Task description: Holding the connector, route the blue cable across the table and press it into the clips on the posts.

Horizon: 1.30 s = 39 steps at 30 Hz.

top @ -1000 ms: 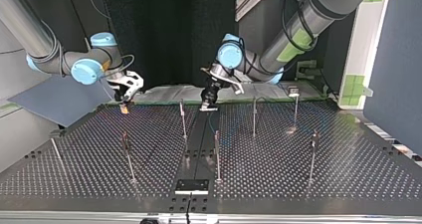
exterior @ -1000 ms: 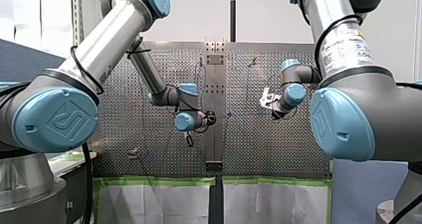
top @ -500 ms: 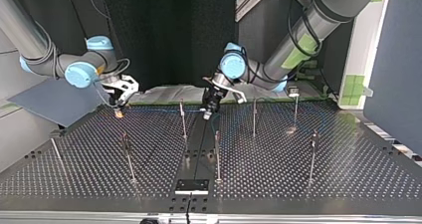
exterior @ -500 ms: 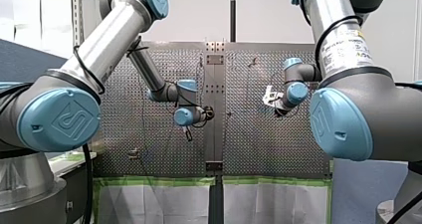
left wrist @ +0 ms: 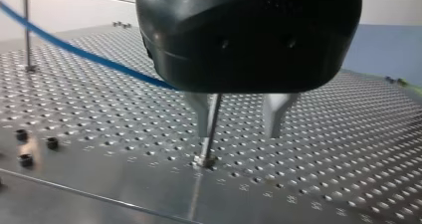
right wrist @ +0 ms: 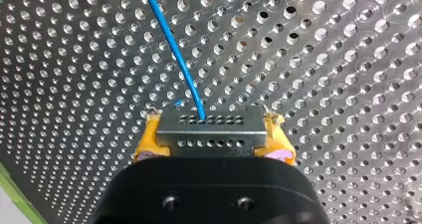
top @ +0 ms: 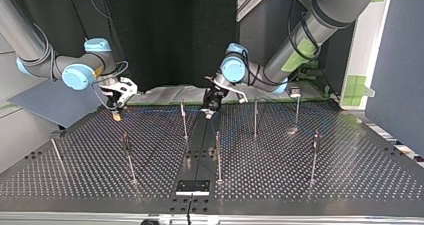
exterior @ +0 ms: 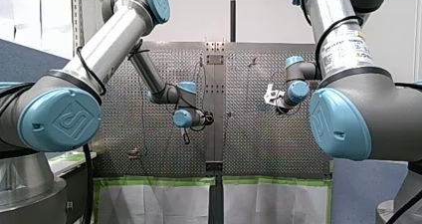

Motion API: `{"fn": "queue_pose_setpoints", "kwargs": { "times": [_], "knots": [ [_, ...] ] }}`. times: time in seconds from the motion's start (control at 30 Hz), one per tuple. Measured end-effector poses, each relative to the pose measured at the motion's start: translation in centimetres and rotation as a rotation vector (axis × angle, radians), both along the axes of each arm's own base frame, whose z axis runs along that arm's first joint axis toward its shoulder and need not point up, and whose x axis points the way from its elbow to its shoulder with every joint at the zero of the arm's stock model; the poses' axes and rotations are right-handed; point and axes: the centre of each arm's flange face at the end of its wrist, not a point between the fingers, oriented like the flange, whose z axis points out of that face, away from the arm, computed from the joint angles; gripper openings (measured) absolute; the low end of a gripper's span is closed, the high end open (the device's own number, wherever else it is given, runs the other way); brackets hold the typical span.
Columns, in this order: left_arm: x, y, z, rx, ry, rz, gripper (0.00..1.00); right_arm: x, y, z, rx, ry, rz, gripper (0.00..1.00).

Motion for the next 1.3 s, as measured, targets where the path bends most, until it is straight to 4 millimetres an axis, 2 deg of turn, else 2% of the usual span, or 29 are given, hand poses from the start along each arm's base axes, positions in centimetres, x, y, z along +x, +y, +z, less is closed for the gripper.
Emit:
{"fn": "queue_pose_setpoints", "kwargs": {
  "times": [0.17,0.27,0.4,0.63,0.93,1.3],
  "knots": [
    [-0.5,0.2,-0.1,0.067,0.019,0.029,1.00,0.0,-0.1,0.1,-0.005,0.011,0.003,0.00],
    [-0.9,0.2,0.6,0.106,0.022,0.045,1.00,0.0,-0.1,0.1,-0.008,0.021,0.007,0.00],
    [-2.1,-0.2,2.4,0.150,0.020,0.044,1.00,0.2,0.0,0.1,-0.010,0.029,0.013,0.00],
    [-5.5,-2.9,5.9,0.160,0.031,0.007,1.00,0.4,0.2,0.1,-0.011,0.035,0.019,0.00],
    [-9.1,-6.1,6.1,0.178,0.062,-0.039,1.00,0.4,0.2,0.1,-0.007,0.040,0.020,0.00],
    [-10.0,-7.0,6.1,0.166,0.063,-0.054,1.00,0.4,0.3,0.1,-0.005,0.041,0.021,0.00]
  ]
}}
